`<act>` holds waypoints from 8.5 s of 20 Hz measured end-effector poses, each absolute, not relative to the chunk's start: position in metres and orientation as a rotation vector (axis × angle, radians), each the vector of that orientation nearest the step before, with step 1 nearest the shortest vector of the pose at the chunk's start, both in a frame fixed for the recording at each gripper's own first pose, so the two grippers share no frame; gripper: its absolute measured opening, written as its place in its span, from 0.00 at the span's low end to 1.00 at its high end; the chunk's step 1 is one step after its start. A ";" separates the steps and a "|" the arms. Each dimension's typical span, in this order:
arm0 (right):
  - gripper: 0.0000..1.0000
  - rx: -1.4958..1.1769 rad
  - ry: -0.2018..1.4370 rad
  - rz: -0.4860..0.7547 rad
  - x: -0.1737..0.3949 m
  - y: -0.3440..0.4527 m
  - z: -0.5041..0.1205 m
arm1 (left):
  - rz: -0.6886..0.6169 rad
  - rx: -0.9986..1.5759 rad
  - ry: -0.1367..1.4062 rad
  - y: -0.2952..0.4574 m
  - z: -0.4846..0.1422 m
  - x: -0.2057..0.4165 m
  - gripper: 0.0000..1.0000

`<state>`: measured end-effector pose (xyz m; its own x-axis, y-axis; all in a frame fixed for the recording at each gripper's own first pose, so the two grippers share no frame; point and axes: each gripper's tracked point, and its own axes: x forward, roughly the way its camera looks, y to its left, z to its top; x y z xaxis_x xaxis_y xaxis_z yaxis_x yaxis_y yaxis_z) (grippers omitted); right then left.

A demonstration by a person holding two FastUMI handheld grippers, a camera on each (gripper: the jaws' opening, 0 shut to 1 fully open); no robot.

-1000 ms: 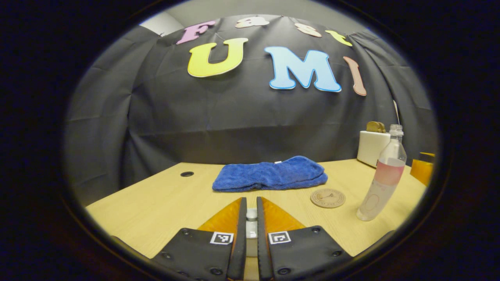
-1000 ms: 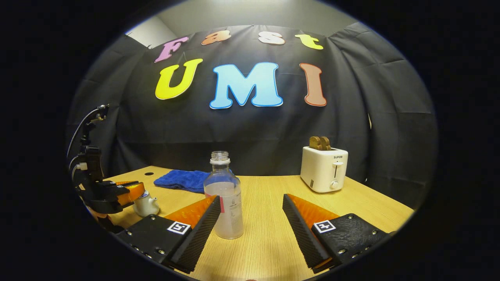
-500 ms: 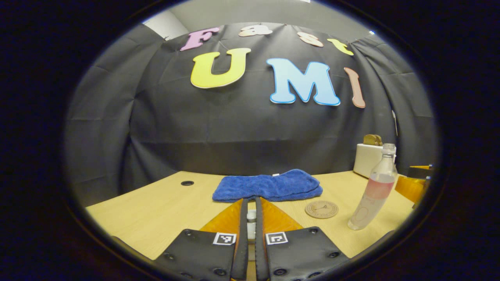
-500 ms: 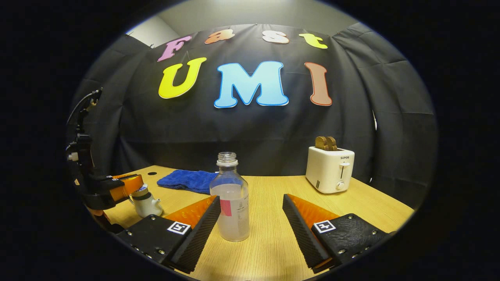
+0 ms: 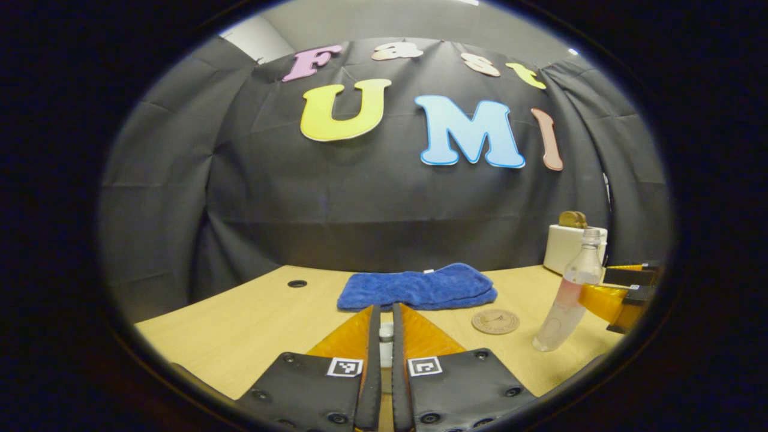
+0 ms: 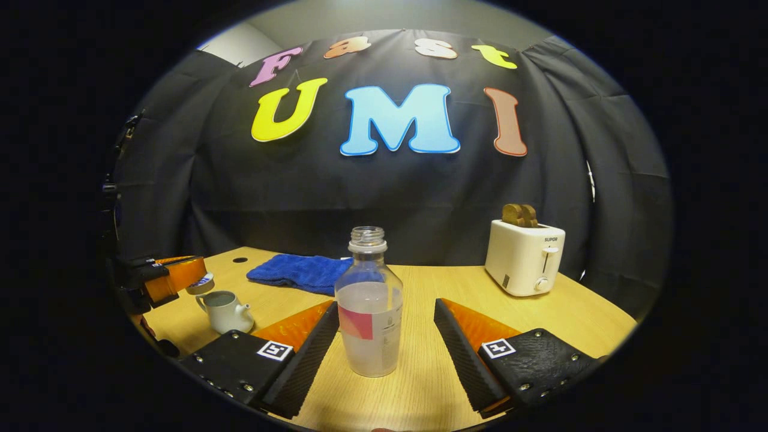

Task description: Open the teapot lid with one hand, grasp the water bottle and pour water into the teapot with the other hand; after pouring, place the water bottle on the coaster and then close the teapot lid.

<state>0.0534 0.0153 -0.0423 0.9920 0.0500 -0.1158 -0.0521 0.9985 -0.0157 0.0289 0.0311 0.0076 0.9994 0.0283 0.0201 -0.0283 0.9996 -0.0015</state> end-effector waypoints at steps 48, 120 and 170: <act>0.76 -1.179 0.038 0.100 0.118 0.110 -0.049 | 0.119 -0.061 0.050 0.117 -0.036 -0.017 0.13; 0.77 -2.202 -0.532 0.068 0.123 0.187 0.002 | 0.116 -0.077 0.063 0.131 -0.043 -0.028 0.13; 0.77 -0.130 0.189 0.141 0.189 0.070 -0.070 | 0.024 -0.053 0.033 0.070 -0.007 -0.002 0.14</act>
<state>0.1889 0.0696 -0.0699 0.9723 0.1274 -0.1958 -0.1518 0.9817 -0.1152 -0.0020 0.0697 -0.0073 0.9992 0.0235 -0.0333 -0.0253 0.9983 -0.0530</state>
